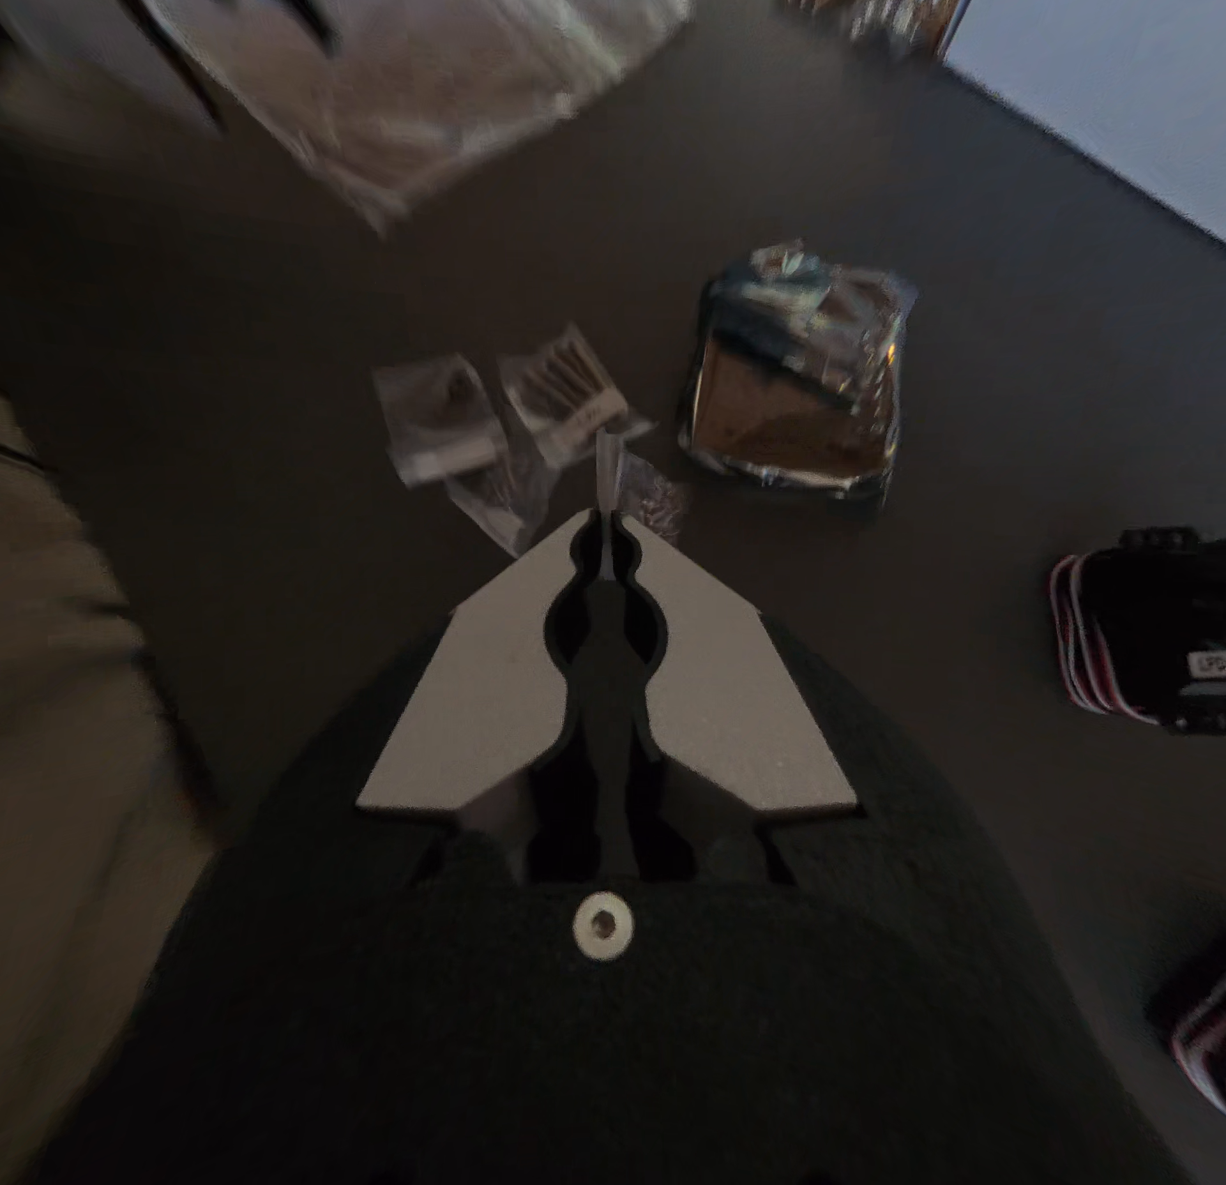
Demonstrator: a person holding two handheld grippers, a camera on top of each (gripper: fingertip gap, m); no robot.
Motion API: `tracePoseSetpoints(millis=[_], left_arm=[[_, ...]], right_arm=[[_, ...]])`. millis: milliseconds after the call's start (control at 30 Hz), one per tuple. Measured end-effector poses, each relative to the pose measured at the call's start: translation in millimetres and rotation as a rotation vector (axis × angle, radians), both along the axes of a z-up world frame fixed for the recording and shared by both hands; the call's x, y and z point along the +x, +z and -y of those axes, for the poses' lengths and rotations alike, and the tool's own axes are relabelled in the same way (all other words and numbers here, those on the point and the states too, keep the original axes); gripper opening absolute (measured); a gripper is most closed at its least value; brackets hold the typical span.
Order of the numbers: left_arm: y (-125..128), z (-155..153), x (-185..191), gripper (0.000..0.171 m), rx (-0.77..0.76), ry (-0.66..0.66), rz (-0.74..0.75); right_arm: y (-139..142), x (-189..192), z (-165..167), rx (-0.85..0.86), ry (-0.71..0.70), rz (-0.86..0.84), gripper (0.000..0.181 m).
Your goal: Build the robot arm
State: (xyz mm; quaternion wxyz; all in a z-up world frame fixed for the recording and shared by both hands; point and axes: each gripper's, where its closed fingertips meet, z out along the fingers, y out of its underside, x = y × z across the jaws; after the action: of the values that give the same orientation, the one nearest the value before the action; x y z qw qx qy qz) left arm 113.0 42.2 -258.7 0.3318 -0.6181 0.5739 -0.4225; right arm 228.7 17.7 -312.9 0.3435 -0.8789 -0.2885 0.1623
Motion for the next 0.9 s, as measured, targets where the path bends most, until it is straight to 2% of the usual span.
tracePoseSetpoints(millis=[100, 167, 267, 400, 500, 533, 567, 600, 767, 833, 900], left_arm=[[13, 3, 9, 0.036, 0.063, -0.052, 0.058], [25, 10, 16, 0.039, 0.057, -0.107, 0.118], [37, 21, 21, 0.046, 0.005, -0.177, 0.193], [49, 24, 19, 0.048, -0.113, -0.188, 0.273], [58, 31, 12, 0.045, -0.205, -0.228, 0.325], [57, 32, 10, 0.031, -0.22, -0.237, 0.317], [52, 35, 8, 0.007, -0.229, -0.256, 0.291], [47, 36, 5, 0.003, -0.245, -0.262, 0.27], [33, 31, -1, 0.0, -0.418, -0.221, 0.227], [35, 25, -3, 0.0, -0.505, -0.194, 0.268], [36, 20, -7, 0.0, -0.561, -0.186, 0.295]], right_arm=[[60, -25, 2, -0.097, 0.077, -0.46, 0.001], [92, -39, 3, -0.166, 0.156, -0.689, 0.001], [111, -61, 5, -0.227, 0.259, -0.821, 0.0], [121, -92, 13, -0.393, 0.378, -0.984, 0.0], [106, -109, 13, -0.441, 0.404, -0.93, 0.0], [106, -114, 14, -0.458, 0.42, -0.935, 0.001], [105, -117, 12, -0.455, 0.418, -0.933, 0.001], [102, -118, 8, -0.451, 0.409, -0.921, 0.002], [112, -105, -20, -0.351, 0.312, -1.025, 0.0], [108, -100, -27, -0.26, 0.297, -0.96, 0.006], [103, -100, -30, -0.109, 0.291, -0.817, 0.016]])
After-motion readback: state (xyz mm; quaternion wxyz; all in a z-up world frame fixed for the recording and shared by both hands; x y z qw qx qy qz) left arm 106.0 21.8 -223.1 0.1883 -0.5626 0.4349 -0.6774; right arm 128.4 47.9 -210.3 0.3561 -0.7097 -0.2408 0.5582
